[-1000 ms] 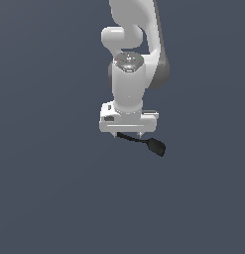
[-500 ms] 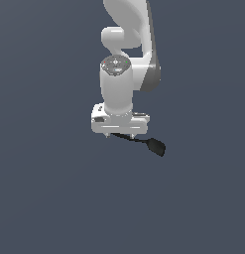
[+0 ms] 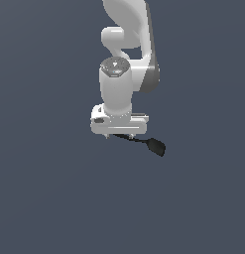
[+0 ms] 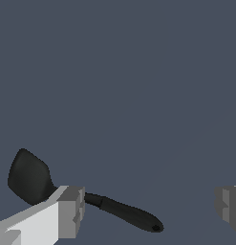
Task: Pick up the object and move it to a goal position.
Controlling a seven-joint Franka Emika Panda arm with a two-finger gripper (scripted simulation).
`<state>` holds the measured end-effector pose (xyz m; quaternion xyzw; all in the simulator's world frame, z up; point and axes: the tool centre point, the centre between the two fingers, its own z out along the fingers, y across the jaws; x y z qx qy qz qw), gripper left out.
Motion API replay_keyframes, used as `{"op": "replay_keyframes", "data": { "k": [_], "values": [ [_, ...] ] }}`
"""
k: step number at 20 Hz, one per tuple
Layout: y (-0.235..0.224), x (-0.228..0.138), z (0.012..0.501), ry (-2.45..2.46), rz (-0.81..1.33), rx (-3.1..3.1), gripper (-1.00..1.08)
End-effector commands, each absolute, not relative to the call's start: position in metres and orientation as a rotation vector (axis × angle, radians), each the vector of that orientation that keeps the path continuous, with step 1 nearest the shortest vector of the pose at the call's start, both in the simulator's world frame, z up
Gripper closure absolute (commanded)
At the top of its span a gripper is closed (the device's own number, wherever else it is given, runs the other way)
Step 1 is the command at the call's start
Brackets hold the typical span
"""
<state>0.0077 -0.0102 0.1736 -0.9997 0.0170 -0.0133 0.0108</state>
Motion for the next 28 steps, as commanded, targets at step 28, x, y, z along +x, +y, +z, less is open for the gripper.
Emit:
{"op": "replay_keyframes", "data": {
  "k": [28],
  "values": [
    [0.044, -0.037, 0.099, -1.234, -0.002, -2.899, -0.92]
  ]
}}
